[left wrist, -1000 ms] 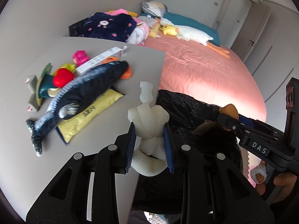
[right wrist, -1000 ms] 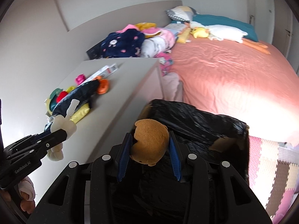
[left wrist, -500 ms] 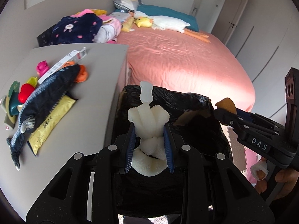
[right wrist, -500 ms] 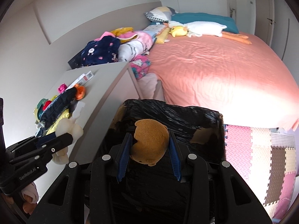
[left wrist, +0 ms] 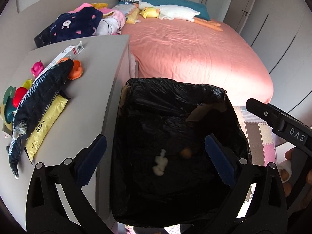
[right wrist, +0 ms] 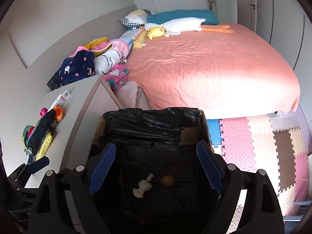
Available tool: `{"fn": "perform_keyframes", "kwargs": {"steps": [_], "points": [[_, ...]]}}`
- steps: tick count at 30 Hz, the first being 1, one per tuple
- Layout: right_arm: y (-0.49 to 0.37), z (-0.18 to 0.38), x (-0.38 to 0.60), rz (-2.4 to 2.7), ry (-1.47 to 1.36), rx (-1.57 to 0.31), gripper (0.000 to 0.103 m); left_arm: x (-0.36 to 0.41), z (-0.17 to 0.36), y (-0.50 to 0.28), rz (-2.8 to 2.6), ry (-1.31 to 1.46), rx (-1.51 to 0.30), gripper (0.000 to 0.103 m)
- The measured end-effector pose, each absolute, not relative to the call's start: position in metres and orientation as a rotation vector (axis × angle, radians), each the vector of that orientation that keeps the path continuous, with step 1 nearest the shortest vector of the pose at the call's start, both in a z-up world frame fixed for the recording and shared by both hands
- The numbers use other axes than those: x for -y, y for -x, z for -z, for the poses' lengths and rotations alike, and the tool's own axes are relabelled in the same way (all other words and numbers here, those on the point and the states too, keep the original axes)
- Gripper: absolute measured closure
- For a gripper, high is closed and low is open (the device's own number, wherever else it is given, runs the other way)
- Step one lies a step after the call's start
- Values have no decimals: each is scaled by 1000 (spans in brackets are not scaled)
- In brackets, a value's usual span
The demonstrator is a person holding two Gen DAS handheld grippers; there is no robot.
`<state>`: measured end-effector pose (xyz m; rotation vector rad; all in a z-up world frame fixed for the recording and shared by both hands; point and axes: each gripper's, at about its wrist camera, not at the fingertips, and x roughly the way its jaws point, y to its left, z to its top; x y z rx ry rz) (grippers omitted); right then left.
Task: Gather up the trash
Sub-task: 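Carry both items over the black trash bin and open both tools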
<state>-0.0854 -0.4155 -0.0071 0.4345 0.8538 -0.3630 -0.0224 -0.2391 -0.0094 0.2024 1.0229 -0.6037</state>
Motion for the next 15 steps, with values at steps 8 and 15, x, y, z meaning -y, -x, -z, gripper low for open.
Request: {"fn": "perform_keyframes", "kwargs": {"steps": [8,15], "points": [[71,6,399,315,-389,-863,18,226,10,18,568,-206,-1014,6],[59,6,386,264,-382,-871,18,210,8,13,520,-201,-1001,6]]}}
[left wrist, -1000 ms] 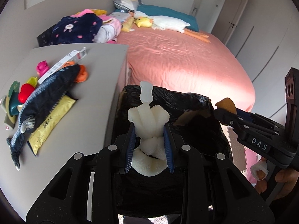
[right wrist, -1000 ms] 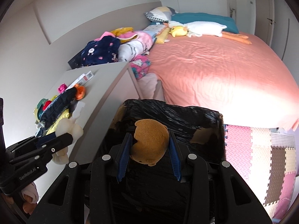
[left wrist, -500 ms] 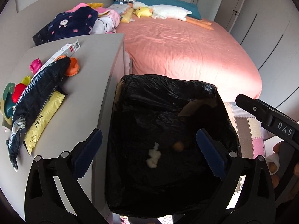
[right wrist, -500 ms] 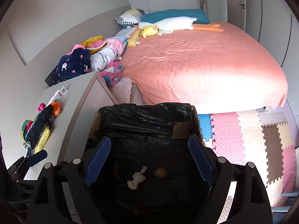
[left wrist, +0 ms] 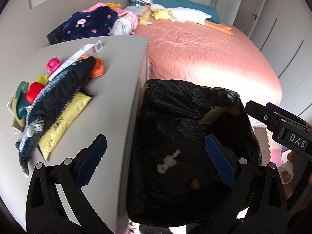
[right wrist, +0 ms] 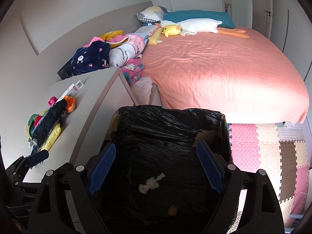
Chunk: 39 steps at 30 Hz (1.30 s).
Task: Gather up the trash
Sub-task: 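Carry both items over the black trash bin and open both tools, then grasp the stuffed fish toy with the left tool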
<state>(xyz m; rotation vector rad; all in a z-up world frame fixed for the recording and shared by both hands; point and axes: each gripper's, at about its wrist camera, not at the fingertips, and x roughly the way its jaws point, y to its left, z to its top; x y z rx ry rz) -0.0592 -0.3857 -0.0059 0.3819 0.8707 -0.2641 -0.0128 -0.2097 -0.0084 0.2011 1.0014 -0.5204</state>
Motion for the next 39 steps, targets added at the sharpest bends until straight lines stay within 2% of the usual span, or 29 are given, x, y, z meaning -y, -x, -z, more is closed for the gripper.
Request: {"fn": "perform_keyframes", "kwargs": {"steps": [21,39], "points": [[4,5,322,59,-328,-898,18,141,-11,-9,356,-175,-924,6],[-31,13,298,12,-312,-926,18,108,-2,-72,282,-186,-924,6]]}}
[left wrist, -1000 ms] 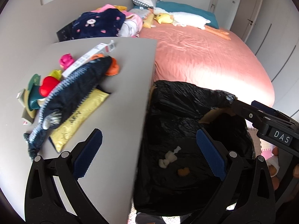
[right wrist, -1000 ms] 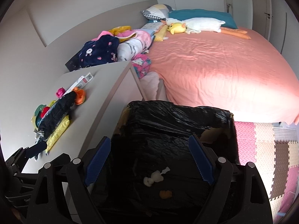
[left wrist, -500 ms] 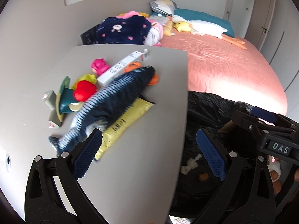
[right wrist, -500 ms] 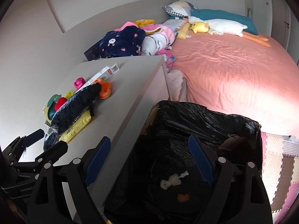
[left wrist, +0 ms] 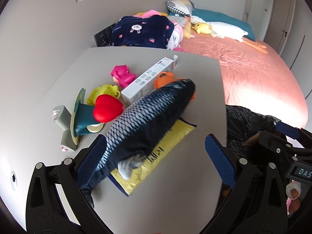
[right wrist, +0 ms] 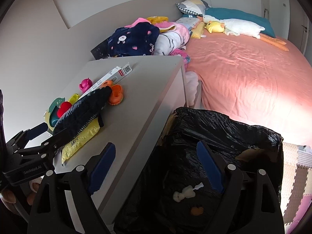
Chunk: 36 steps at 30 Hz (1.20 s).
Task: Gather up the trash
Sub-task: 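Grasp the stuffed fish toy with the left tool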
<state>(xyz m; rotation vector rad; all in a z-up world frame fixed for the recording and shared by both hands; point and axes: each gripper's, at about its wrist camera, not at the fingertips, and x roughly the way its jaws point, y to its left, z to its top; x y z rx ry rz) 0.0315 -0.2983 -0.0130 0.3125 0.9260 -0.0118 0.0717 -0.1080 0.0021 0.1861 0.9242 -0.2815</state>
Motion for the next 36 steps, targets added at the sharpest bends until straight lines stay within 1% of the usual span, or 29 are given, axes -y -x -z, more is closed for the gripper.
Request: {"fn": "perform_keyframes", "kwargs": {"steps": [10,12,14,19,22,24,26,28,31,36], "points": [[-53,20,282,-20,-295,-949,18,94,20,-104,277,-165,-975,7],[-57,20,279,-27,-287,-948,18,92,22,-109,281,-163,-985,13],[-62,20,275,-34,-275,-949,18,90,26,-115,283,-156,-1002,24],[-78,20,266,-54,-250,-947,18,83,29,-122,300,-124,-1018,36],[-88,21,262,-65,-233,-947,18,83,30,-123,301,-121,-1023,40],[-96,22,260,-74,-224,-948,18,83,31,-124,304,-113,-1026,47],[-103,22,258,-82,-214,-947,18,81,28,-123,311,-96,-1017,60],[-111,22,256,-91,-203,-945,18,79,25,-122,317,-79,-1007,65],[-123,23,251,-106,-192,-943,18,73,20,-120,319,-51,-1000,70],[-138,25,245,-124,-181,-946,18,66,4,-113,321,-22,-968,71]]}}
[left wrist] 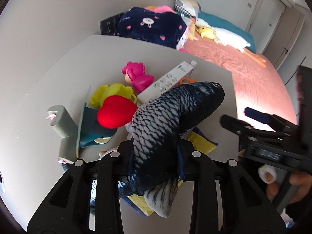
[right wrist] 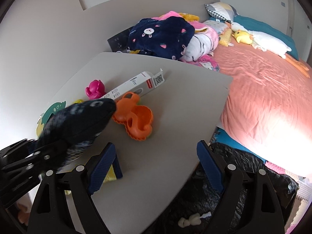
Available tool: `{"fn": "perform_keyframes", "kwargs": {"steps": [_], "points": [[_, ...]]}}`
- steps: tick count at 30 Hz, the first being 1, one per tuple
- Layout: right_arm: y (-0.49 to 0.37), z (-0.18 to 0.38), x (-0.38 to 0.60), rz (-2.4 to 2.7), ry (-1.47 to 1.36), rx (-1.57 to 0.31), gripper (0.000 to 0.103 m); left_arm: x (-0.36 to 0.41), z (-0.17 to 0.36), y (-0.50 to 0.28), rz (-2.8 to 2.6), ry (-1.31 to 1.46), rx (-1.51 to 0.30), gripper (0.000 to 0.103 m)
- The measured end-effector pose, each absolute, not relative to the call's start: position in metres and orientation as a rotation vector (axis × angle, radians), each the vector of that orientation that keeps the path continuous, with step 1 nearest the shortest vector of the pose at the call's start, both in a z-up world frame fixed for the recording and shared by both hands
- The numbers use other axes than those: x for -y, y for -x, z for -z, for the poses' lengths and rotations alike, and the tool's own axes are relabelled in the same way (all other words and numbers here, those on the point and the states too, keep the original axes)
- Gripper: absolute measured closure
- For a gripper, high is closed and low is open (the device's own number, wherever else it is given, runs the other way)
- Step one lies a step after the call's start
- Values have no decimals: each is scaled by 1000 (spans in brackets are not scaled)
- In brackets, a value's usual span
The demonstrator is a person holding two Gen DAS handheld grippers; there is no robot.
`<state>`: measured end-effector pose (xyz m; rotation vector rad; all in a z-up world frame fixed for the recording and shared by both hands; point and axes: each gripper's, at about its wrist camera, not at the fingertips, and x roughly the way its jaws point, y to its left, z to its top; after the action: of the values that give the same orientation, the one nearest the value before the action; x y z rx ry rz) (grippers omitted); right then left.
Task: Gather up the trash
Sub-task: 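Grasp the stuffed fish toy with the left tool, then grasp the orange toy with the right tool while the left tool holds the fish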
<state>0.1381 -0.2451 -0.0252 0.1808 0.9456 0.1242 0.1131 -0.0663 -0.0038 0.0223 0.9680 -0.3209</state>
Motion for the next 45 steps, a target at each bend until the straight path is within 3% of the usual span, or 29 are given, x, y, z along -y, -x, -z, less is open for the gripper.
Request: {"fn": "perform_keyframes", "kwargs": {"steps": [16,21,23,25,45], "points": [[-191,41,210,-159,-54,-969,19,42,-32,-99,317,98,-944,71],[-199,48,202,-155,9,-986,35,35,-37,-94,316,128,-934,71],[-199,49,200,-152,27,-985,54,32,-40,-92,319,138,-929,71],[-198,48,200,-170,25,-981,61,30,-44,-88,321,144,-917,71],[-165,5,206,-196,-42,-906,62,0,-96,-48,336,230,-761,70]]}}
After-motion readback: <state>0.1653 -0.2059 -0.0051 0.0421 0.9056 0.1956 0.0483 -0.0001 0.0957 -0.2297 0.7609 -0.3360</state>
